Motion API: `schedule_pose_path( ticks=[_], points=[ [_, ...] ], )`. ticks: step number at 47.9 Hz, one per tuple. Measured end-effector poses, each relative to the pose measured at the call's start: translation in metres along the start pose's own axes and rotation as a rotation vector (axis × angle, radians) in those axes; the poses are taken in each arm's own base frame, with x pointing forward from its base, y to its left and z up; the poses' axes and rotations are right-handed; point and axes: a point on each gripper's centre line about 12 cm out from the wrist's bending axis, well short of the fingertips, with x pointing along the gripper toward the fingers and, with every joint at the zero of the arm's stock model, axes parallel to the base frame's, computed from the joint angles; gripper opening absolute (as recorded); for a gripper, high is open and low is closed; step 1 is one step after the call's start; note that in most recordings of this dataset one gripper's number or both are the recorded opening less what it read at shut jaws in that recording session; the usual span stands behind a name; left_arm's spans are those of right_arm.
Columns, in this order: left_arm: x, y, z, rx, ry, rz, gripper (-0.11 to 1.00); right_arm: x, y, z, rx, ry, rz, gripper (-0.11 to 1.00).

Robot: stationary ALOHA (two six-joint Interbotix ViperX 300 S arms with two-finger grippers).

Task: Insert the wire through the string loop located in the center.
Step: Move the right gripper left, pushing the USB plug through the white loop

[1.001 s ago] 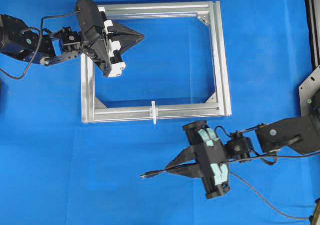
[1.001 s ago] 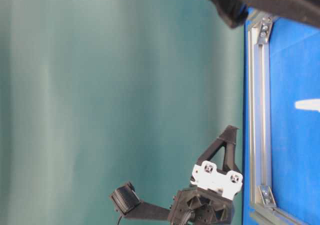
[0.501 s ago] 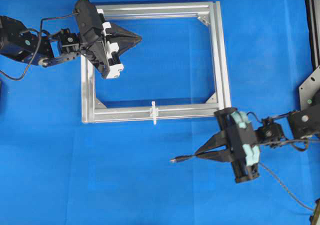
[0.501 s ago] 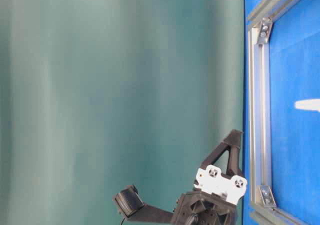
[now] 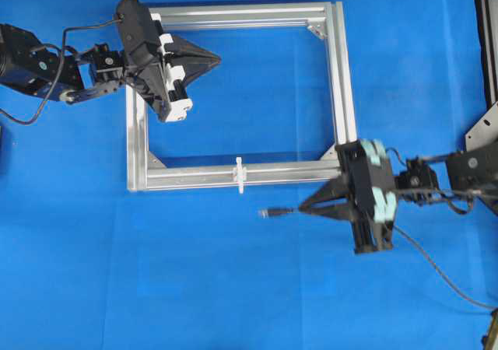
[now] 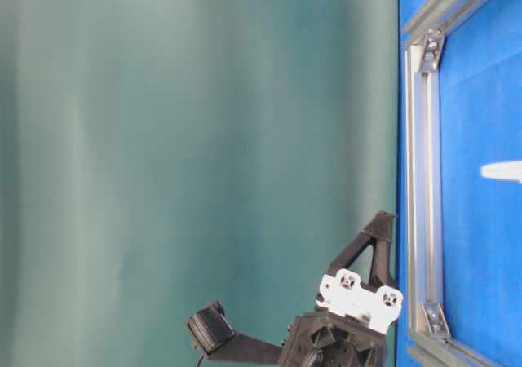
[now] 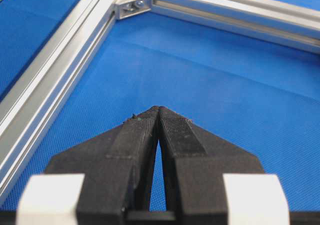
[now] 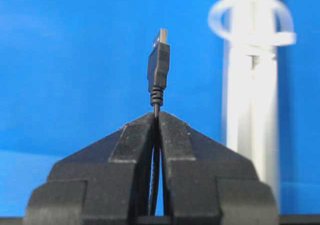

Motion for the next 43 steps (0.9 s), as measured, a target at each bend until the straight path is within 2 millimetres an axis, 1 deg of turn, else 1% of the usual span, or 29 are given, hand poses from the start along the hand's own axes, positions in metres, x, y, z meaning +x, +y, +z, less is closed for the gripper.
schedule_pose_path(
  ticks=[7, 12, 43],
  points=[
    [0.000, 0.000, 0.000, 0.001, 0.000, 0.000, 0.00, 0.004, -0.025, 0.000, 0.036, 0.004, -0.072, -0.02],
    [0.000, 0.000, 0.000, 0.000, 0.002, -0.001, 0.00, 0.005, -0.032, -0.001, 0.044, 0.009, -0.092, -0.02],
    [0.000, 0.000, 0.000, -0.004, 0.003, 0.000, 0.00, 0.005, -0.033, 0.001, 0.043, -0.016, -0.094, -0.02]
  ],
)
